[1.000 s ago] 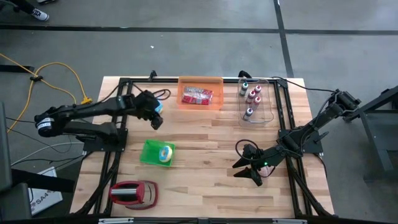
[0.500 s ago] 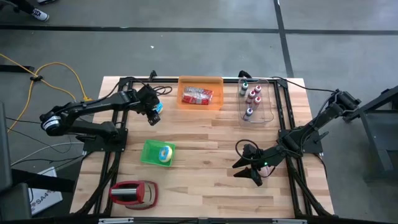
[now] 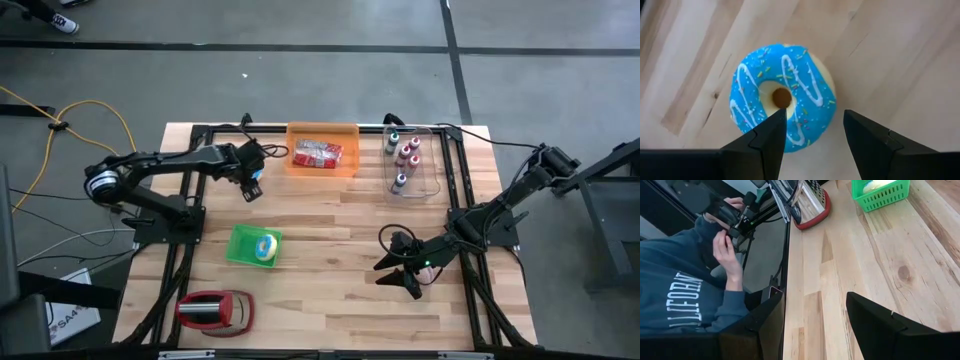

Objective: Pick & Place Food Item
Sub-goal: Put the blue donut into the green bin

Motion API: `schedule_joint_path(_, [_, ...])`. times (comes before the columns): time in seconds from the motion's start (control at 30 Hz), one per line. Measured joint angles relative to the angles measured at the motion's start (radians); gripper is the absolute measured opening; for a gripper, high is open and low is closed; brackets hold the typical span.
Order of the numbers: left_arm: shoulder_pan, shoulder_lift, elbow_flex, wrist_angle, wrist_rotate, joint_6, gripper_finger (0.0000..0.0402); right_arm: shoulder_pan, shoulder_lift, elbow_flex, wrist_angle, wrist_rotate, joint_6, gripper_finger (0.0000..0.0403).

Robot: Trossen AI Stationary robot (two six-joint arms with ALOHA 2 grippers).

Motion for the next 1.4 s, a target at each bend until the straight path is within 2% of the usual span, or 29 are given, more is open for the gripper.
schedule_joint_path(0.27, [0.000, 0.054, 0.000, 0.012, -0.043, 0.001, 0.0189, 0.000, 0.000, 0.000, 0.000, 0.000, 0.000, 0.0204])
schedule_joint_path(0.87, [0.005, 0.121, 0.006, 0.035, -0.016, 0.003, 0.0186, 0.000, 0.000, 0.000, 0.000, 0.000, 0.000, 0.0204])
schedule_joint_path(1.27, [0.005, 0.119, 0.034, 0.027, -0.010, -0.019, 0.0112, 0.000, 0.000, 0.000, 0.000, 0.000, 0.000, 0.0204])
schedule_joint_path(1.4, [0.005, 0.119, 0.034, 0.027, -0.011, -0.040, 0.0100, 0.000, 0.000, 0.000, 0.000, 0.000, 0.000, 0.0204])
